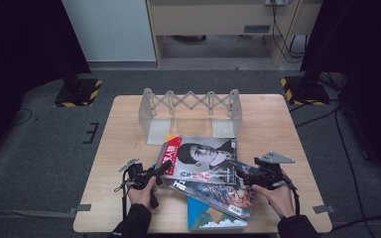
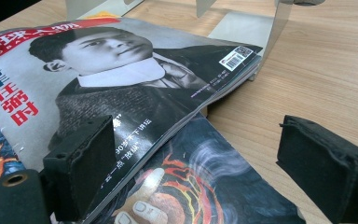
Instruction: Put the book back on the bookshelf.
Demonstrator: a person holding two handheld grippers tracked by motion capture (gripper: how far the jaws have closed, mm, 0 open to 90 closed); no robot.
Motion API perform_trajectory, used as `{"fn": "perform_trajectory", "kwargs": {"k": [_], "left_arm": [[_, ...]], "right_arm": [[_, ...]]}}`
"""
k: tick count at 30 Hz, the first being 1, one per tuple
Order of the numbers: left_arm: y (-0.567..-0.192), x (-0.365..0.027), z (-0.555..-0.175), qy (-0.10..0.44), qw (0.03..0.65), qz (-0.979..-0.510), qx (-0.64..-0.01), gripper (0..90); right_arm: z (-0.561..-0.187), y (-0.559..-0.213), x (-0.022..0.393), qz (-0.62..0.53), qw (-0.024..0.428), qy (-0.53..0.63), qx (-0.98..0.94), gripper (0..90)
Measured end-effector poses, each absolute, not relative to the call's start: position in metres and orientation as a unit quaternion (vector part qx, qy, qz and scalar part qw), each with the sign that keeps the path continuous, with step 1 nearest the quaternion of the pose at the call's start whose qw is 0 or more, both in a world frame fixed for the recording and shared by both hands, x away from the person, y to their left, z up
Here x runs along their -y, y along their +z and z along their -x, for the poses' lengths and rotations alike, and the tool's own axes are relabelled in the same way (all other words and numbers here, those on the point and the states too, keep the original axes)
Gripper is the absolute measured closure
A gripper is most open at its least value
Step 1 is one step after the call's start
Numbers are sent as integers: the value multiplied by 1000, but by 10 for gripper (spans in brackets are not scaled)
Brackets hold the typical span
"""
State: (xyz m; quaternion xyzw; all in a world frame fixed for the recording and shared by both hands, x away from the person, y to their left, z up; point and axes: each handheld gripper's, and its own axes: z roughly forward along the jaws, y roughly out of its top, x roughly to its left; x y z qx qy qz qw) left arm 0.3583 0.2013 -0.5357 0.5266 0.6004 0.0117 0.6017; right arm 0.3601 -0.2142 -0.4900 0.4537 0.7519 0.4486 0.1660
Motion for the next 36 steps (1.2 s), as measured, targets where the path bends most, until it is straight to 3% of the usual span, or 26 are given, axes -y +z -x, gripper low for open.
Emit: {"fn": "perform_trajectory", "kwargs": {"k": [4,15,21,26,33,34,36], "left_arm": [[-540,-194,-360,5,586,-546,-598,487],[-526,-197,-361,-32,589,-529,-610,692],[-528,-198,-361,-66,569,-512,-640,705],[-528,-198,-361,-65,568,-515,-639,704],[-520,-199,-360,-45,584,-533,-611,709],[-514,-199,-360,-45,596,-532,-599,758],[-495,-198,-357,-24,598,-546,-586,774]], "right_arm": [[-360,-490,214,-451,166,447,-755,117],[-361,-491,215,-453,166,443,-755,117],[-361,-491,215,-453,166,442,-756,117],[-361,-491,215,-453,165,441,-757,117],[-361,-491,215,-455,164,445,-754,117],[-361,-490,216,-454,165,446,-754,117],[-361,-490,217,-454,167,446,-753,117]]}}
